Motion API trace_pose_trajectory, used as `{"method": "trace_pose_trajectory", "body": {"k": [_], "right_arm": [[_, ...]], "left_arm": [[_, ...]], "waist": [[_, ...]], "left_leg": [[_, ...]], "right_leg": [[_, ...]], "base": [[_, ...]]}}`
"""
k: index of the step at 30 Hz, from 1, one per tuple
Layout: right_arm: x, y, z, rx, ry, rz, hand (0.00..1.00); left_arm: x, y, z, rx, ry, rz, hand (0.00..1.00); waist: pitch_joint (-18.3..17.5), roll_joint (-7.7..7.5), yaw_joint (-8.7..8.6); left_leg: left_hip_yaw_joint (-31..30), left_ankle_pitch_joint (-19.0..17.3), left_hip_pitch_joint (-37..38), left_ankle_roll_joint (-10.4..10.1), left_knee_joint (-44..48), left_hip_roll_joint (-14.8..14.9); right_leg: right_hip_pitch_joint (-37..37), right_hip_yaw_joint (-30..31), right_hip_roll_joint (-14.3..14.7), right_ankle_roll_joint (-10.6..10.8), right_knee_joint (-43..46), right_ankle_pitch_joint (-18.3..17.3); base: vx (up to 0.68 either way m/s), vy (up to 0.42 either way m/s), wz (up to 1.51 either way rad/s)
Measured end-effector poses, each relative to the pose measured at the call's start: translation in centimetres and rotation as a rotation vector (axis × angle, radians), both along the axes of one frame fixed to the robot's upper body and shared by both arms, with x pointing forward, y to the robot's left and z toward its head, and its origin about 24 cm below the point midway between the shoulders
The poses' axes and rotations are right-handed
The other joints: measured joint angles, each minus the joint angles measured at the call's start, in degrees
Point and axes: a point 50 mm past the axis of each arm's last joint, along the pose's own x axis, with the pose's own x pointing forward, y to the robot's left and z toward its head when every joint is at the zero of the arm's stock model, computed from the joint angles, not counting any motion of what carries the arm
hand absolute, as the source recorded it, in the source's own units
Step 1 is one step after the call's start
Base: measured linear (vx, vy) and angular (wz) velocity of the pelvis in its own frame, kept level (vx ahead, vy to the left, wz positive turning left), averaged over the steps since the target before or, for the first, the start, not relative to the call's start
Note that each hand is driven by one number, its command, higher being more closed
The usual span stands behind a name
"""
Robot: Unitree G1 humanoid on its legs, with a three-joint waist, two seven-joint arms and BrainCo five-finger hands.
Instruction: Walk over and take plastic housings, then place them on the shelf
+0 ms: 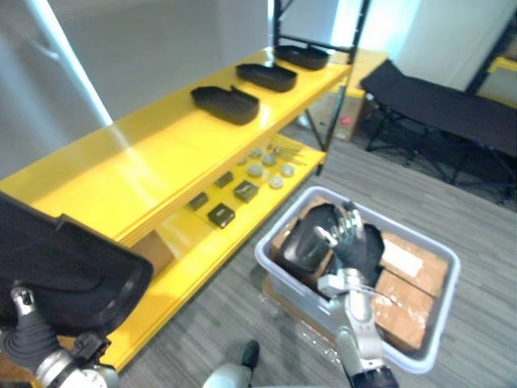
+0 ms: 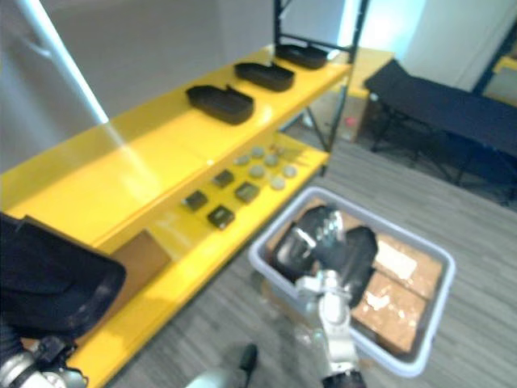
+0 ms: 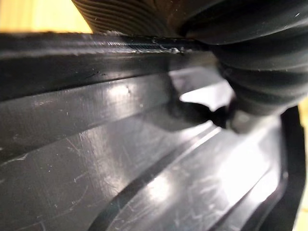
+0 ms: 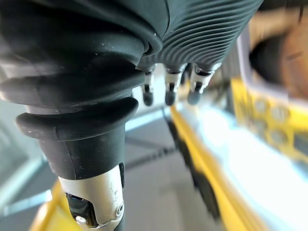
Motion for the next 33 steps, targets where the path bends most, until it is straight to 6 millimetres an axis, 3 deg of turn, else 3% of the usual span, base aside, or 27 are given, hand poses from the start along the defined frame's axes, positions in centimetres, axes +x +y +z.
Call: {"method": "trace_pose_trajectory", "body": {"k": [3, 5, 11, 15, 23, 26, 33], "right_arm": [[-0.3, -0.6, -0.5, -0.015, 0.037, -0.011, 0.00], [-0.4, -0.6, -0.8, -0.022, 0.053, 0.012, 0.00], [-1.3, -1.3, -1.4, -0.062, 0.054, 0.077, 0.00], [-2.5, -3.1, -1.0, -0.068, 0.036, 0.034, 0.00], [-2.5, -3.0, -0.5, -0.114, 0.004, 0.070, 0.00], [-2.4, -3.0, -0.4, -0.136, 0.000, 0.073, 0.00], [-2.9, -4.6, 0.2, -0.138, -0.013, -0.023, 0.00]], "left_arm": [[1.1, -0.1, 0.0, -0.026, -0.037, -0.068, 1.00], [1.1, 0.1, -0.6, -0.048, -0.022, -0.063, 1.00], [0.7, -1.0, -2.0, -0.132, 0.001, -0.077, 1.00], [1.7, -2.3, -2.3, -0.203, -0.023, -0.166, 1.00], [2.5, -3.2, -1.9, -0.242, -0.043, -0.220, 1.00], [3.0, -3.2, -1.3, -0.213, -0.063, -0.250, 1.00], [5.9, -4.1, 0.1, -0.138, -0.107, -0.427, 1.00]], "waist": [[1.2, -1.15, -0.26], [1.3, -2.09, -0.17], [2.5, -0.11, -1.34], [2.5, 0.48, -3.21], [3.2, 1.28, -2.99], [3.8, 0.69, -3.04], [5.8, 0.63, -6.29]], "left_leg": [[-0.3, 0.0, -0.2, 0.0, 0.0, -0.1], [0.3, 0.1, -0.2, -0.1, 0.0, 0.1], [1.9, 0.9, -0.6, -1.2, 0.3, 3.3], [8.3, 2.5, -2.2, -0.2, 0.3, 5.1], [7.9, 2.0, -2.1, -0.1, 0.1, 2.7], [7.9, 2.1, -2.1, -0.1, 0.3, 2.0], [3.3, 2.0, -2.0, 0.8, 0.3, 0.4]], "right_leg": [[-0.8, 6.2, 0.2, -0.7, 2.6, -2.4], [-0.3, 7.3, 0.5, -0.2, 1.0, -4.4], [-0.5, 8.1, 3.9, 0.8, -0.8, -4.5], [1.2, 3.0, 4.7, 2.0, -1.1, -3.6], [1.3, 3.2, 2.7, 1.9, 0.7, -5.8], [0.9, 2.8, 1.8, 1.3, 3.1, -7.6], [-0.8, 11.6, 2.0, 0.0, 14.2, -7.0]], "base": [[-0.03, -0.007, 0.49], [-0.04, -0.111, -0.10], [-0.07, -0.118, -0.08], [0.02, -0.079, 0.57], [0.00, -0.005, 0.14], [-0.04, -0.014, 0.19], [0.02, -0.003, 0.69]]}}
